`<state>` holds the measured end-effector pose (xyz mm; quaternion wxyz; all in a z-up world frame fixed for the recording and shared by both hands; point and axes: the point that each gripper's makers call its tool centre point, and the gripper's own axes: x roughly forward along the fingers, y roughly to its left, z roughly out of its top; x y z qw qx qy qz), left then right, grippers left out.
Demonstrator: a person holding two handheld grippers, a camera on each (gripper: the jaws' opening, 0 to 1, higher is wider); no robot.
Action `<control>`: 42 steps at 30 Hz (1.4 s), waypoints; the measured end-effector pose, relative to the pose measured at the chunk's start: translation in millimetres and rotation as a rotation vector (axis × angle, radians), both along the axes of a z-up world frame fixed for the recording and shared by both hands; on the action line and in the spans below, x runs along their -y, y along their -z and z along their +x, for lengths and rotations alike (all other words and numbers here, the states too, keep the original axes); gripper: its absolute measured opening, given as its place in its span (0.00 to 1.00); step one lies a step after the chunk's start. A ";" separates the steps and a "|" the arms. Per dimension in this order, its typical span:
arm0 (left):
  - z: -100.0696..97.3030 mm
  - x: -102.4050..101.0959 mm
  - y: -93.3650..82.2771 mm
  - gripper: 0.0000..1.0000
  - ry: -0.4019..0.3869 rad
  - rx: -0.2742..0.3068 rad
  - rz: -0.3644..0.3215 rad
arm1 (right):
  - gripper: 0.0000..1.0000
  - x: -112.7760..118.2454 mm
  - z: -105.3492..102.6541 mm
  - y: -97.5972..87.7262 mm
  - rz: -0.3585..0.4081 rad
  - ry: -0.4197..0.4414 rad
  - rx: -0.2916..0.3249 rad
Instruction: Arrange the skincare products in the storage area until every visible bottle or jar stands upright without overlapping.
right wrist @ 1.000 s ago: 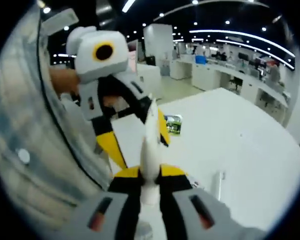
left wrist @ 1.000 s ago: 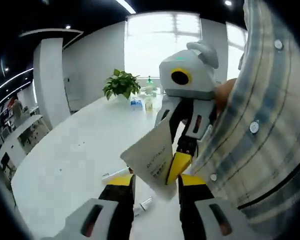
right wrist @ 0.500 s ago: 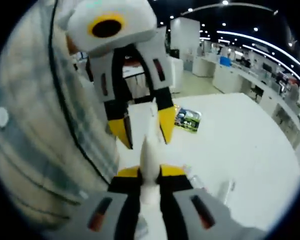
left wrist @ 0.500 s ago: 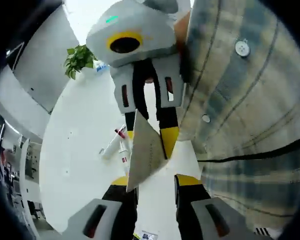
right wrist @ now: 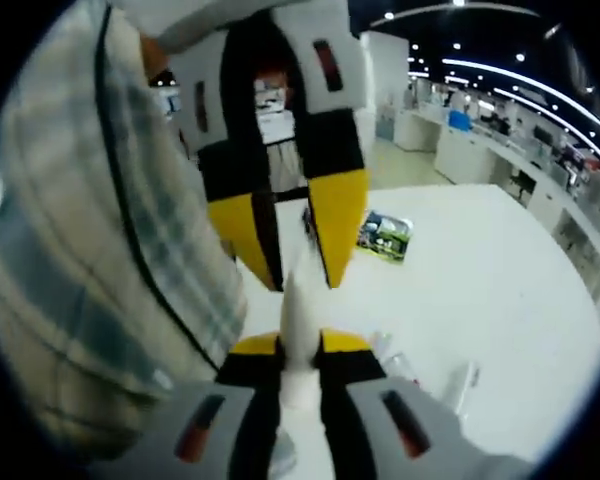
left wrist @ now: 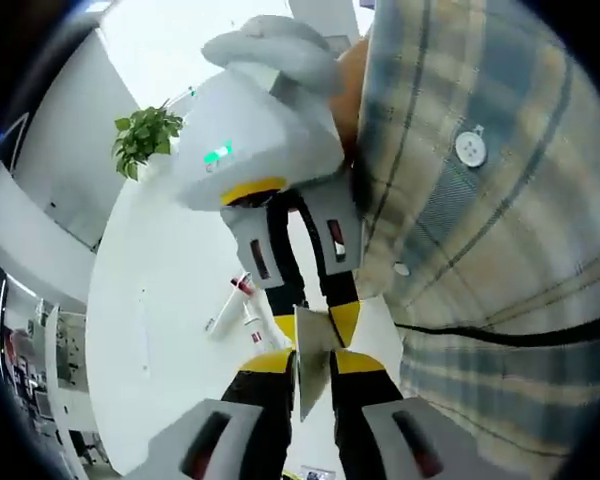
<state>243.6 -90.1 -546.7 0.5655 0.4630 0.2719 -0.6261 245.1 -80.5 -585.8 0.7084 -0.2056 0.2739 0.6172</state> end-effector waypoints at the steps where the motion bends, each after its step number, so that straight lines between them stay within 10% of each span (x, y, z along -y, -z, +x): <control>1: 0.3 0.2 1.2 0.12 -0.002 0.002 0.003 | 0.11 -1.1 -0.6 1.1 -0.007 -0.007 0.002; 42: -4.6 -32.7 25.9 0.00 -0.227 -0.144 -0.025 | 0.26 -24.6 -9.3 24.2 0.038 0.044 -0.051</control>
